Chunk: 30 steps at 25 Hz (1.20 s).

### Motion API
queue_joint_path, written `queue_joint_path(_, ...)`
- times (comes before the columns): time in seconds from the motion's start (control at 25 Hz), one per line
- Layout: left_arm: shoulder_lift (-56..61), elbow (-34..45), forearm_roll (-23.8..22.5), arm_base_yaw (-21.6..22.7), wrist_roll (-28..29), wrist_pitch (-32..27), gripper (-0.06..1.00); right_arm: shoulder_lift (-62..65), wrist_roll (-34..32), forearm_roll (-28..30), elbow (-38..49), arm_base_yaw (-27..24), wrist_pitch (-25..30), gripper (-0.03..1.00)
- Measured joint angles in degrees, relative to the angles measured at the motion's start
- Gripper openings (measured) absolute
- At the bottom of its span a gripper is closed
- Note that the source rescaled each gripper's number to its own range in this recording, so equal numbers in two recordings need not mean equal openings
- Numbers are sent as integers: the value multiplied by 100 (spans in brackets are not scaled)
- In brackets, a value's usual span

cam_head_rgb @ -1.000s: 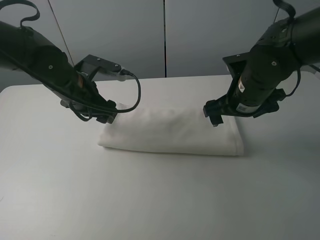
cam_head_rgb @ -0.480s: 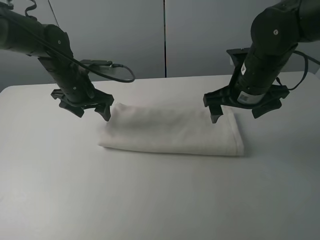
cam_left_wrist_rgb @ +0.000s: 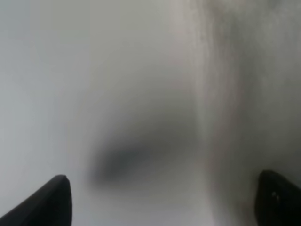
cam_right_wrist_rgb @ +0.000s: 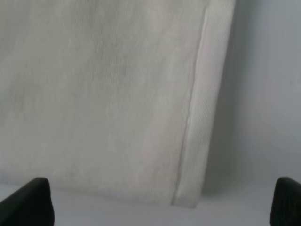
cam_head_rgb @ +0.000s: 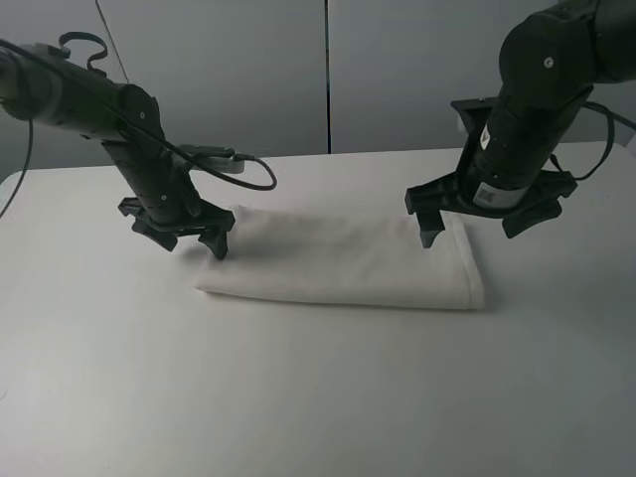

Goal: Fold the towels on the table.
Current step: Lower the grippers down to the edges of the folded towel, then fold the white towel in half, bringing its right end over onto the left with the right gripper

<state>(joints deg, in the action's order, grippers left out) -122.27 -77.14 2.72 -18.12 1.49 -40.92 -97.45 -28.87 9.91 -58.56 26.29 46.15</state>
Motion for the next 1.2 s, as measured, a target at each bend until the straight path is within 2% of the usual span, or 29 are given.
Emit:
queue_joint_path(0.28,-233,-82,-39,9,95,-80,99,0,0,0,0,0,36,100)
queue_joint_path(0.52,-252,-119,-1,9,110,-104,86,-102,0,-124,-10,-133,36,100)
queue_joint_path(0.68,-252,-119,10,9,110,-125,85,-381,89,-312,-10,-408,24,100)
queue_joint_path(0.8,-252,-119,-40,9,110,-125,88,-588,236,-361,-10,-541,-93,100)
queue_joint_path(1.0,-252,-130,-153,9,-5,-125,99,-1041,501,-458,-196,-565,-268,100)
queue_joint_path(1.2,-252,-130,-167,9,-74,-125,100,-1468,683,-491,-765,-565,-124,100)
